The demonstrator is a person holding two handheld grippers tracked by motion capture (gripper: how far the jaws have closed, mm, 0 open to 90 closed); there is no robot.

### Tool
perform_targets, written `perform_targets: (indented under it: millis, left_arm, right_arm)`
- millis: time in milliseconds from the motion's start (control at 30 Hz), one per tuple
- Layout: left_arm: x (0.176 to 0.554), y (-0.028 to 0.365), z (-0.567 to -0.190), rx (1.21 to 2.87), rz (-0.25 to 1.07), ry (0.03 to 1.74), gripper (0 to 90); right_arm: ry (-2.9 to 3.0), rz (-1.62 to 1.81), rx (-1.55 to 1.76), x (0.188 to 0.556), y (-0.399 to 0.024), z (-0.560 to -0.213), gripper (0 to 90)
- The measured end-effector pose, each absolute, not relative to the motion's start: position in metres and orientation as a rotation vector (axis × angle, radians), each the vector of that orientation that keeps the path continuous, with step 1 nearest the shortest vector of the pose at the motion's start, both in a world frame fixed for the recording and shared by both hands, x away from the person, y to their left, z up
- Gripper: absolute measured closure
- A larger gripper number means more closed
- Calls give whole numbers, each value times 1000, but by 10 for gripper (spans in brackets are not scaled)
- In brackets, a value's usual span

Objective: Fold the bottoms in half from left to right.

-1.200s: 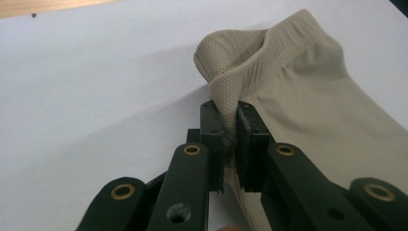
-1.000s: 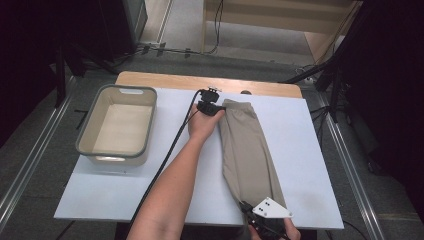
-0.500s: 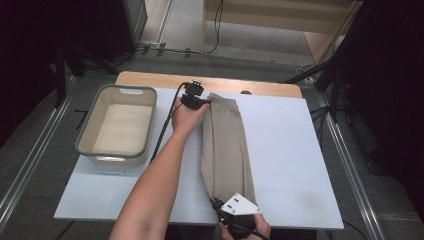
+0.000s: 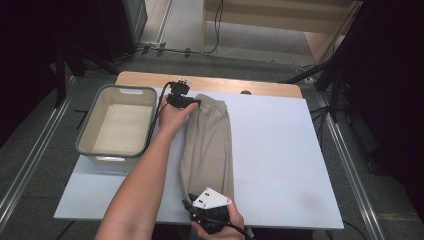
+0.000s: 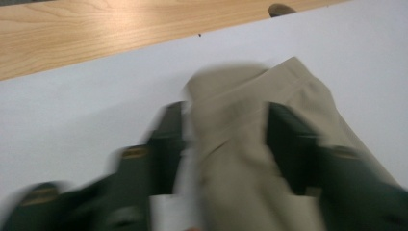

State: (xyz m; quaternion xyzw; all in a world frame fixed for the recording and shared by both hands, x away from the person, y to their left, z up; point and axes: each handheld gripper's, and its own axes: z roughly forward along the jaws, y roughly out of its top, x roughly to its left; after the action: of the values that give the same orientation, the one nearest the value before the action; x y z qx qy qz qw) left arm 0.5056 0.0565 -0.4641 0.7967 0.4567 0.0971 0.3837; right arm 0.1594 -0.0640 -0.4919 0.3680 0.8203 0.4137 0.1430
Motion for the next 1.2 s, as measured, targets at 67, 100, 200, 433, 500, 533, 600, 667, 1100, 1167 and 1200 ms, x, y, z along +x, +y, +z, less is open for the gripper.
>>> perform_targets:
  millis: [67,100,200,433,500,533,600,667,1100,1167,1200]
  left_arm:
    - [502,58,-460,2004,233,1146,255]
    - [499,58,-458,1997,223,1134,198]
    - [487,61,-450,1959,214,1096,93]
    - [450,68,-431,1896,182,956,0]
    - [434,72,-426,1877,166,888,0]
    - [429,73,-425,1873,167,875,0]
    - [414,75,-423,1866,166,850,0]
    - [400,76,-422,1870,169,818,0]
    - [327,102,-424,1865,213,692,0]
    - [316,109,-424,1854,218,682,0]
    - [310,112,-425,1854,225,678,0]
  right_arm:
    - [2362,1199,1041,157,-67,-489,365]
    - [2352,1211,1029,156,-70,-487,295]
    - [2335,1213,1037,156,-83,-481,139]
    - [2288,1269,1063,163,-130,-470,39]
    - [2283,1275,1075,166,-142,-470,0]
    - [2273,1279,1077,168,-149,-470,0]
    - [2241,1270,1104,171,-157,-469,0]
    - [2216,1276,1131,175,-167,-467,0]
    - [2123,1267,1196,213,-201,-458,0]
    - [2120,1262,1193,220,-202,-457,0]
    - [2119,1256,1196,224,-202,-456,0]
